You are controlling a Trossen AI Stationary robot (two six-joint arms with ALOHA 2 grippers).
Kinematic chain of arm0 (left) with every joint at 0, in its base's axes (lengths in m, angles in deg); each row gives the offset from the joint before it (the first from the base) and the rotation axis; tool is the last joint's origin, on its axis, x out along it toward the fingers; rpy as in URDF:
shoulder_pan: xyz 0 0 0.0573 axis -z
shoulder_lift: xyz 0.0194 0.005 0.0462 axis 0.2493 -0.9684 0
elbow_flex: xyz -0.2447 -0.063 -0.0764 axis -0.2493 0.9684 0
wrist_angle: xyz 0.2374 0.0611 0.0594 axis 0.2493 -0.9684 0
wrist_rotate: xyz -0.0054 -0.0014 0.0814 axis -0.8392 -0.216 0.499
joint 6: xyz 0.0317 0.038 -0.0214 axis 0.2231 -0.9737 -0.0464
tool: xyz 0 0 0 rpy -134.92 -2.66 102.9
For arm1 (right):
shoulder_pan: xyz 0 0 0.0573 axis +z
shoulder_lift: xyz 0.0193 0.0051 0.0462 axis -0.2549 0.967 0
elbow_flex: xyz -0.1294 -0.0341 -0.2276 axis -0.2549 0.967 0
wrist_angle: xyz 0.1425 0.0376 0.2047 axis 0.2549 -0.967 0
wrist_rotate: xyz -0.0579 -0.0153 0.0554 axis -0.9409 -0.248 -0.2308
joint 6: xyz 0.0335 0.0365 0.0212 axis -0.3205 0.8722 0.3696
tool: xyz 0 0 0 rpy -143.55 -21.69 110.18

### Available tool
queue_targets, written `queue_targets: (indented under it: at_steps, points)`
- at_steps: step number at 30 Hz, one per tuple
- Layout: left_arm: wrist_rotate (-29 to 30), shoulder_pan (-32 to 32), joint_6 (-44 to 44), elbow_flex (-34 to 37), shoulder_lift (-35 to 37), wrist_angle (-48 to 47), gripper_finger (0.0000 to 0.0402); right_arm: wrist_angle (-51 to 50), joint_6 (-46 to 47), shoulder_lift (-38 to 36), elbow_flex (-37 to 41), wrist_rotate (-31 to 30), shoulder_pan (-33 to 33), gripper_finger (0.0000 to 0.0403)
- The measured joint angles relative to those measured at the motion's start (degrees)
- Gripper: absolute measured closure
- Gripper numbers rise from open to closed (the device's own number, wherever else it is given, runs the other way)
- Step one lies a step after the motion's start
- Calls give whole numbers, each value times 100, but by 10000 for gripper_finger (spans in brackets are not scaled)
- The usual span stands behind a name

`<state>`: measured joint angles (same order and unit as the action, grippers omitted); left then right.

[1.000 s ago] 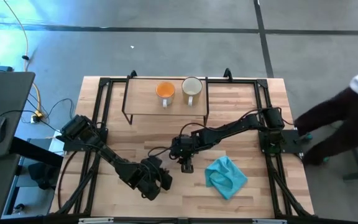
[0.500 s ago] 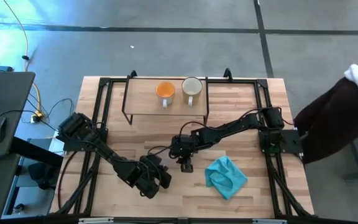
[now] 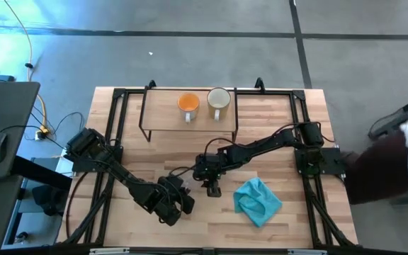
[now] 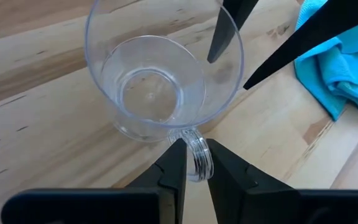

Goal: Stack small to large cups/mugs on shelf
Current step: Put the transparent mug on the shelf

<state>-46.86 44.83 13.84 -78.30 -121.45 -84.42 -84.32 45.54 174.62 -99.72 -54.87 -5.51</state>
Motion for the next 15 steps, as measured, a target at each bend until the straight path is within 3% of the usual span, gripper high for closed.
queue_targets:
  at_steps: [8,15]
  points:
    - [-38,0,2,0,123,-143,354,9,0,0,0,29,0,277]
    - [51,-2,2,0,463,-835,364,81,2,0,0,28,0,277]
